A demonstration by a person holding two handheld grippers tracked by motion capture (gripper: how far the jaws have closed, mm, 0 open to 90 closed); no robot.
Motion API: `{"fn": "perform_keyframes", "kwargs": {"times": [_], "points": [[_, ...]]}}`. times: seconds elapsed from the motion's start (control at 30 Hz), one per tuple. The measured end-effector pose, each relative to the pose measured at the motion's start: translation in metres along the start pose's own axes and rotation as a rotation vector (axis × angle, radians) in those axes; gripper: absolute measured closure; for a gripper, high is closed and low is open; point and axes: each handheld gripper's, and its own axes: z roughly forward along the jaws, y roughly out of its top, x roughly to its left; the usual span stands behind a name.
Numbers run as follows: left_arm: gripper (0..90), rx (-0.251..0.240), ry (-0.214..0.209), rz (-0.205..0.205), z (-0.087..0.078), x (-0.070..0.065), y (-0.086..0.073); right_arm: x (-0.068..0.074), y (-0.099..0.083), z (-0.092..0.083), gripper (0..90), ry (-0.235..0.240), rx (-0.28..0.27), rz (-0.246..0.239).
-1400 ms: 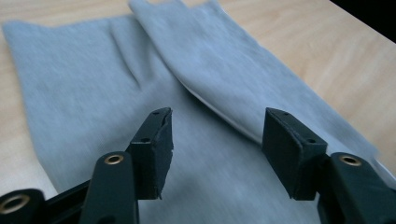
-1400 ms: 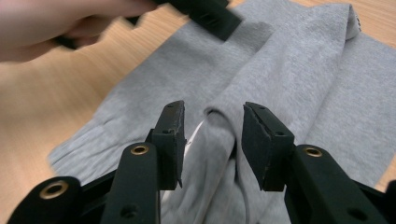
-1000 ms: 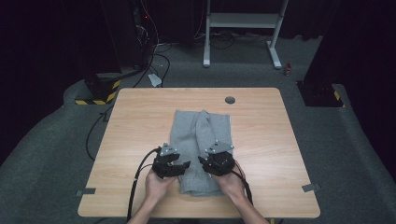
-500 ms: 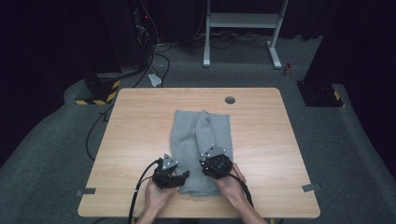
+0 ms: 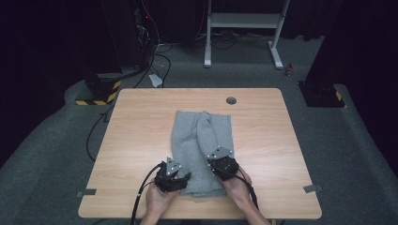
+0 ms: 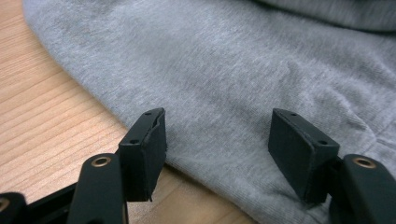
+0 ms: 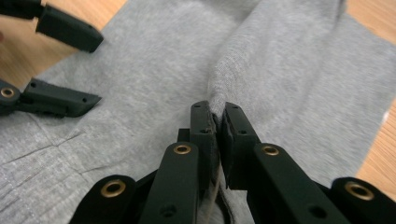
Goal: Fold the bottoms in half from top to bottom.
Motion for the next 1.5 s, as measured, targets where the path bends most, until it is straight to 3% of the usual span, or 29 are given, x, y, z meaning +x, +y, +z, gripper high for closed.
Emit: {"fn": "perform_keyframes", "kwargs": {"times": [0.13,0.33,0.4,0.47,0.67,0.73,0.83,1.0,1.07,1.17,1.37,1.5], "points": [[36.8,0.0,0.0,-0.001,0.0,0.0,0.0,-0.01,-0.004,-0.009,84.1,0.017,-0.035,0.053],[36.8,-0.001,0.0,-0.002,0.0,0.0,0.0,-0.02,-0.021,-0.016,84.0,-0.003,-0.045,0.094],[36.8,-0.001,-0.001,-0.003,0.0,0.0,0.0,-0.027,-0.031,-0.018,83.9,0.006,-0.047,0.145],[36.8,0.001,-0.002,-0.002,0.0,0.0,0.0,-0.033,-0.041,-0.017,83.7,0.018,-0.053,0.2],[36.5,-0.001,-0.001,-0.001,0.0,0.0,0.0,-0.04,-0.063,-0.007,81.2,0.049,-0.022,0.265],[36.2,-0.001,-0.003,-0.005,0.0,0.001,0.0,-0.04,-0.062,-0.008,74.4,0.046,-0.024,0.267],[36.5,-0.015,-0.018,-0.013,0.0,0.0,0.001,-0.039,-0.054,-0.014,66.4,0.02,-0.033,0.244],[37.3,-0.048,-0.03,-0.032,0.003,0.006,0.013,-0.028,-0.023,-0.02,61.4,-0.039,-0.078,0.142],[37.5,-0.048,-0.02,-0.029,0.005,0.011,0.018,-0.022,-0.005,-0.014,61.7,-0.052,-0.061,0.065],[37.3,-0.04,-0.001,-0.051,0.008,0.022,0.023,-0.021,0.015,0.005,62.4,-0.035,-0.012,0.023],[37.0,-0.004,0.025,-0.072,0.02,0.035,0.02,-0.026,0.027,0.04,64.5,-0.066,0.098,0.01],[35.4,0.009,0.035,-0.067,0.022,0.036,0.018,-0.03,0.024,0.045,79.8,-0.071,0.119,0.011]]}}
